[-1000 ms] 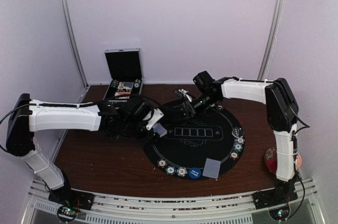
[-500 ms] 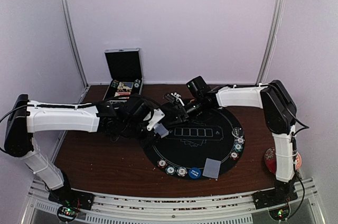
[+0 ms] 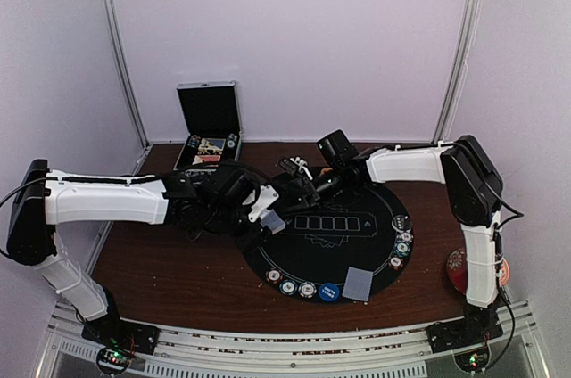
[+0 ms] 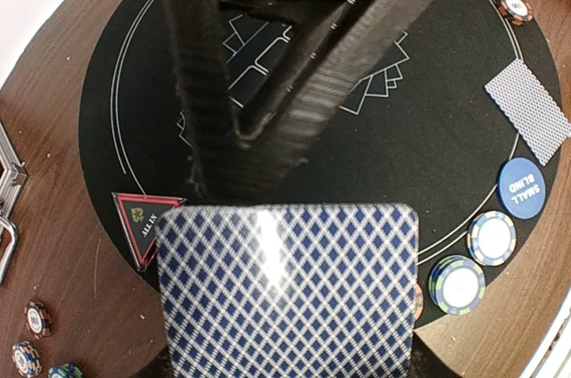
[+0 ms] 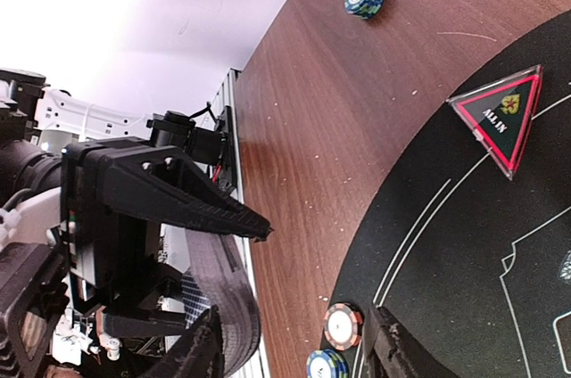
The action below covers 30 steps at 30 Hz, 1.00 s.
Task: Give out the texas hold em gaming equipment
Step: Pick up the poker card from the face-down deck piles.
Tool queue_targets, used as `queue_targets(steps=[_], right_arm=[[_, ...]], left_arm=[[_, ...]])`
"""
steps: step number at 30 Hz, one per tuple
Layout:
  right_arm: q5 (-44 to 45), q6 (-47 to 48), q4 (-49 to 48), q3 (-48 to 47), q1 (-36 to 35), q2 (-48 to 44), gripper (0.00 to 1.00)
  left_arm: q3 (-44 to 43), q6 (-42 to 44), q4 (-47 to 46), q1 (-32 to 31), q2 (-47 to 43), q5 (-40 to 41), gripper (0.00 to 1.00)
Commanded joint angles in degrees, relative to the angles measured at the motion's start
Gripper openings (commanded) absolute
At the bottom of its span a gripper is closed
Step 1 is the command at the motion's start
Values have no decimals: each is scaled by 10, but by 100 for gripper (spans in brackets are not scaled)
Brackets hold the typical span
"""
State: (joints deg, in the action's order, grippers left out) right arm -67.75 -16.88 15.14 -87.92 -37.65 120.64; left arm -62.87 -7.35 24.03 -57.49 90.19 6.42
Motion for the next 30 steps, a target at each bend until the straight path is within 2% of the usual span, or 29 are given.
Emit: queue_targets(steps=[1,19,27,30], right_arm=[[-31,-11,-27,10,-7,-30,54],[-35,23,15,-6,-30,-8,60],[2,-2,0,-5,-37,-3,58],[23,-17,-10,0,-36,2,54]], left_arm=[[4,7,-25,-3,-15,-1,59],[4,7,-25,-4,-12,-2,59],[5,9,-26,-4,-12,-4,59],[5,8,-27,-4,-13,-5,59]])
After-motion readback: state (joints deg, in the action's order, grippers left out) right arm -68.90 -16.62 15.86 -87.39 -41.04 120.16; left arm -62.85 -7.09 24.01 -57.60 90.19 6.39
